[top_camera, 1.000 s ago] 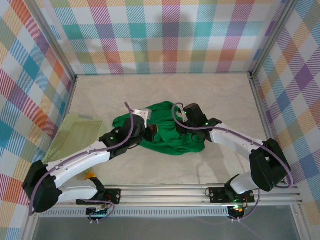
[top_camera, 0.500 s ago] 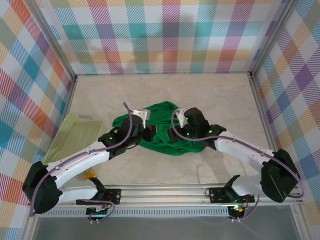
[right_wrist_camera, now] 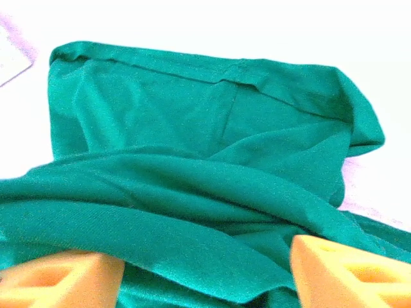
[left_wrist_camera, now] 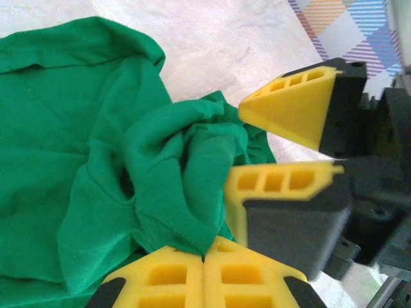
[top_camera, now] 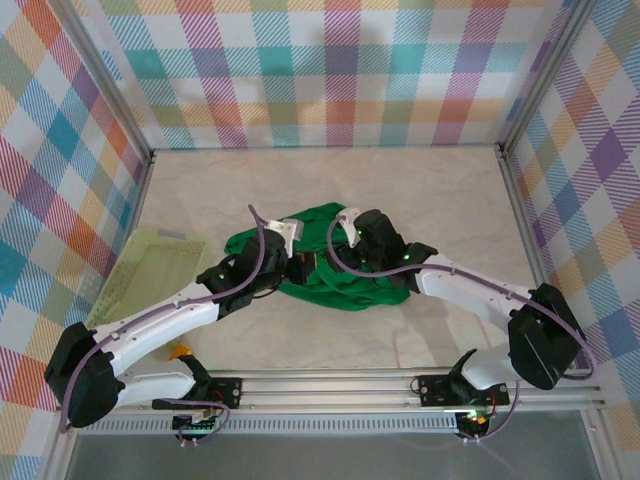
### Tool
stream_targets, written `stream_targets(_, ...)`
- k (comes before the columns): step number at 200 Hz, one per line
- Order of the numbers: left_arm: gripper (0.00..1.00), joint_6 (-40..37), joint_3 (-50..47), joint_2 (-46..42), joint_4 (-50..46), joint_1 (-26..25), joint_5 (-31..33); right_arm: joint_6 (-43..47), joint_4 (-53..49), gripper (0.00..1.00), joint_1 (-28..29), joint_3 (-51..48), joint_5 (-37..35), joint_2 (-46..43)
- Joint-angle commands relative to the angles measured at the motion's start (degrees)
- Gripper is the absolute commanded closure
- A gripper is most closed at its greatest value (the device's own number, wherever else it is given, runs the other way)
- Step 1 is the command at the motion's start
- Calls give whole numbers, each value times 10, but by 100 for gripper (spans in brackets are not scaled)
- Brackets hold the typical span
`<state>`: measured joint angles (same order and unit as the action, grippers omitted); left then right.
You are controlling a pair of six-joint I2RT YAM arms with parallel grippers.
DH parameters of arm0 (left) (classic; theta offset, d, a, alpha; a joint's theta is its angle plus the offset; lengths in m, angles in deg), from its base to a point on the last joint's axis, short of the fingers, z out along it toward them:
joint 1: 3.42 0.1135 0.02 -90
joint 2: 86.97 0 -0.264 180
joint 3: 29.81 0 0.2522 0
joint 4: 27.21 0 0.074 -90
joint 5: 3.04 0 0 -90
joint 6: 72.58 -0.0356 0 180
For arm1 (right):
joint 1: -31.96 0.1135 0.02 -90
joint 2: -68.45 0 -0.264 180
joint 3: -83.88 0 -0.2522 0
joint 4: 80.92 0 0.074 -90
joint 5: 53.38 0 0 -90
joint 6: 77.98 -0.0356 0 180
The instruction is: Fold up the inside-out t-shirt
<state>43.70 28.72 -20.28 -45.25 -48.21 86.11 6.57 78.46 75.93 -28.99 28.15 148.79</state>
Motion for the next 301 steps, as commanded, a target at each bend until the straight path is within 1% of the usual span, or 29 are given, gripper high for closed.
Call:
stream_targets(1,100,-10,-4,-4,16,3,-7,-5,26,41,3,-2,-72,-9)
stream_targets(21,100,-13,-4,-9,16,4,-5,-4,42,54,2,-19,-111,-35)
stream_targets(37,100,-15,-2,-8,17,4,-6,0,36,61,3,-15,-107,-41)
stream_targets(46,100,-15,0,-5,19,4,-7,0,30,63,3,-13,-100,-43)
stream_targets(58,100,-14,3,-4,18,5,-5,3,27,63,3,-17,-65,-52)
stream_targets(74,100,-14,10,0,16,7,-3,2,47,56,7,-51,-18,-82)
stream_targets(89,100,-14,14,0,17,8,-5,-6,59,52,9,-80,22,-109)
stream_targets(107,100,-14,19,0,19,8,-8,-10,59,52,13,-97,45,-127)
stream_targets(142,100,-13,31,3,21,8,-18,-5,81,57,34,-112,86,-138)
stream_targets(165,100,-14,35,5,22,8,-22,-7,82,59,37,-98,71,-116)
stream_targets(172,100,-13,36,5,21,8,-23,-7,88,57,38,-98,65,-111)
stream_targets(186,100,-13,37,4,20,8,-26,-11,103,47,39,-97,44,-102)
stream_targets(199,100,-12,37,3,20,8,-28,-14,114,44,39,-96,26,-92)
stream_targets(210,100,-12,37,2,20,8,-31,-15,121,44,39,-91,12,-84)
stream_targets(228,100,-13,38,0,20,8,-33,-22,123,48,39,-83,-31,-73)
stream_targets(252,100,-14,38,1,19,8,-32,-24,122,54,39,-71,-51,-62)
stream_targets(278,100,-16,39,3,19,8,-34,-29,119,59,40,-61,-57,-47)
stream_targets(301,100,-17,39,2,19,8,-33,-41,113,64,40,-55,-93,-38)
